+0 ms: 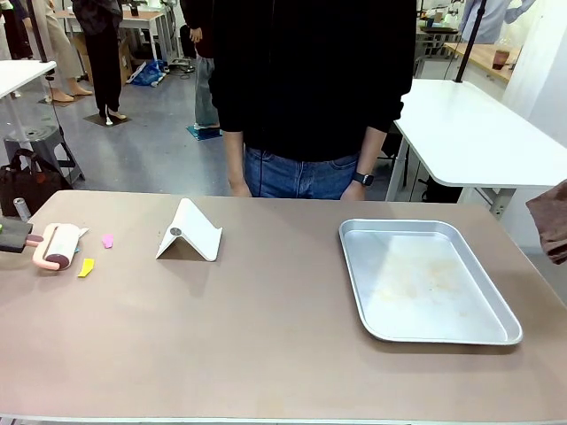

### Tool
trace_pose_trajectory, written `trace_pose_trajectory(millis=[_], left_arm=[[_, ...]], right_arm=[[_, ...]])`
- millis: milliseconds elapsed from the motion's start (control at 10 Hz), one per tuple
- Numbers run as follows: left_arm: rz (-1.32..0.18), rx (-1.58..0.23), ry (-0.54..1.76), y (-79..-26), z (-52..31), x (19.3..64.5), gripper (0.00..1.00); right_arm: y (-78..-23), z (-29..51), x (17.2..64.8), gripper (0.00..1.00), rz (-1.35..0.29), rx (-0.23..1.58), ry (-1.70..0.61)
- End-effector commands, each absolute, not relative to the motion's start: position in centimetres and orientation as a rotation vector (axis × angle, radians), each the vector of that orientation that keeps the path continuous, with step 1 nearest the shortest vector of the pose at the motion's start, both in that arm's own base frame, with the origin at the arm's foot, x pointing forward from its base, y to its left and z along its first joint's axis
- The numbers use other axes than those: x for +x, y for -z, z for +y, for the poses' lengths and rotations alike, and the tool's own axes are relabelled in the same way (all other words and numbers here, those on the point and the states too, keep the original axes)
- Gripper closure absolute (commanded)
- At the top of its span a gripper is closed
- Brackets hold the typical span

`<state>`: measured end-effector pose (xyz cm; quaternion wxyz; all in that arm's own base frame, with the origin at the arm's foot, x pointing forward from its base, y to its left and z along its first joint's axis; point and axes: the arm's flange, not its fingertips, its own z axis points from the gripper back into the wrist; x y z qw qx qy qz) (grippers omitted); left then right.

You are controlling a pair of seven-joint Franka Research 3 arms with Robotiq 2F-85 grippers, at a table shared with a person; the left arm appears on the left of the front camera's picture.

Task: Clean the surface of the table.
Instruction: Clean the area not pointed to by the person.

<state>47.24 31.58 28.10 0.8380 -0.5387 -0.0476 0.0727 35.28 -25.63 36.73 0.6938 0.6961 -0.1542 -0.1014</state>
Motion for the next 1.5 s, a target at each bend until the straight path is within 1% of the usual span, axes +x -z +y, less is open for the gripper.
trace_pose_trajectory(millis=[0,800,1000,1200,1400], left_arm=[[-0.037,-1.051,-0.128,-27.4,29.7,46.6,0.78],[0.024,-1.033,0.043,-28.0,21.3,46.6,0.78],[0.009,-1.038,0.078,-28.5,20.2,46.8,0.78],[-0.02,-1.097,0.086,-29.7,20.2,46.9,0.78],[-0.081,-1.152,0.089,-31.8,21.6,46.9,0.78]], right_arm=[[-36.9,-25.6,35.3,0.9,-0.348,1.555,0.222],[-36.9,-25.6,35.3,0.9,-0.348,1.555,0.222],[-36.9,-25.6,35.3,0.9,-0.348,1.555,0.222],[-36.9,-25.6,35.3,0.9,-0.348,1.555,0.222],[-36.9,-25.6,35.3,0.9,-0.348,1.555,0.222]])
